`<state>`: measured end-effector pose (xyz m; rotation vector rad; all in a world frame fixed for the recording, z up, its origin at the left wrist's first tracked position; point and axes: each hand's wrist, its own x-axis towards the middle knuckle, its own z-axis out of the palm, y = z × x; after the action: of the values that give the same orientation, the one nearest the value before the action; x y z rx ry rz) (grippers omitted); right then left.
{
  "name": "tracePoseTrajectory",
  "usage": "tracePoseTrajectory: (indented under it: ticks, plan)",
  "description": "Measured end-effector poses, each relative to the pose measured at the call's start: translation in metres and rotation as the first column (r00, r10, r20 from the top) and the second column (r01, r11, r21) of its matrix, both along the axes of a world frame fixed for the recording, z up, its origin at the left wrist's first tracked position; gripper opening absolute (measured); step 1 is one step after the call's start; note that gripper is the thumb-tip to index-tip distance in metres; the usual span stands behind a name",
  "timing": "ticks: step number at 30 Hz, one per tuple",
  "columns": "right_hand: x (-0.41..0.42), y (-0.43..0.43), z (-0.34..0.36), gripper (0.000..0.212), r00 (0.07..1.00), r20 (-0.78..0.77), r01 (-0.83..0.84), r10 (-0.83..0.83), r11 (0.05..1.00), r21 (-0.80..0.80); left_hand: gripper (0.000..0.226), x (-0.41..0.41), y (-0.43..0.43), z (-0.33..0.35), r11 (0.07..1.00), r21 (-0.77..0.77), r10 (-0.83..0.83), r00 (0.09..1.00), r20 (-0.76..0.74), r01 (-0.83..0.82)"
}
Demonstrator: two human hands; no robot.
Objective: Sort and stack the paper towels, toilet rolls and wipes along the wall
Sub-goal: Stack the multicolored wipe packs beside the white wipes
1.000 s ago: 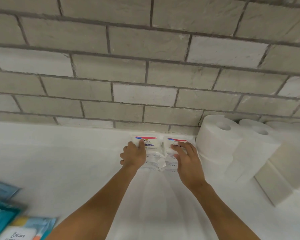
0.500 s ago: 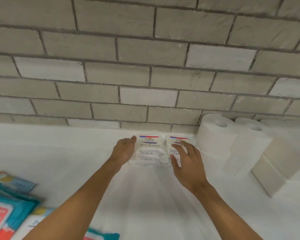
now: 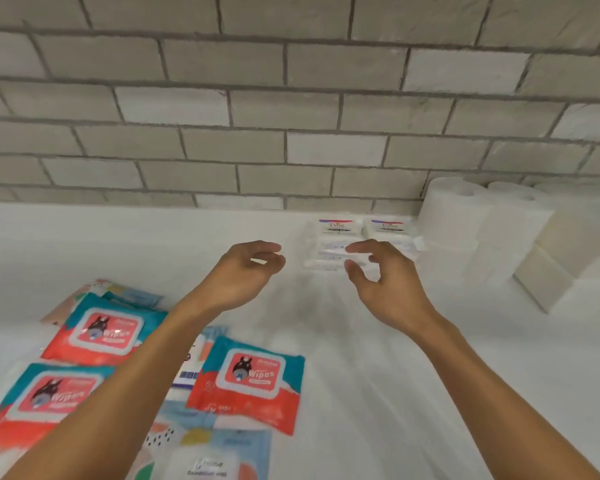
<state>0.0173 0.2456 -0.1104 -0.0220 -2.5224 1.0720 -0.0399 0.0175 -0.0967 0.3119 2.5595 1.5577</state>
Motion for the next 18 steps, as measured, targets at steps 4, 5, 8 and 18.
tracePoseTrajectory:
  ticks: [4, 5, 8, 18]
  plan:
    - [0.027, -0.028, -0.010, 0.021, 0.998, 0.062, -0.022, 0.023, 1.000, -0.005, 0.030, 0.026, -0.036, -0.002, 0.995, -0.089, -0.051, 0.997, -0.054, 0.047]
    - [0.033, -0.034, -0.014, 0.022, 0.995, 0.094, -0.026, 0.028, 1.000, -0.015, 0.031, 0.032, -0.044, -0.003, 0.993, -0.107, -0.060, 0.997, -0.053, 0.054]
    - [0.050, -0.056, -0.026, 0.022, 0.983, 0.180, -0.028, 0.037, 0.998, -0.051, 0.033, 0.050, -0.068, -0.011, 0.987, -0.140, -0.080, 0.997, -0.023, 0.076]
    - [0.097, -0.129, -0.059, 0.018, 0.921, 0.346, -0.125, 0.176, 0.978, -0.165, 0.030, 0.088, -0.134, -0.041, 0.977, -0.161, -0.132, 0.990, 0.040, 0.137]
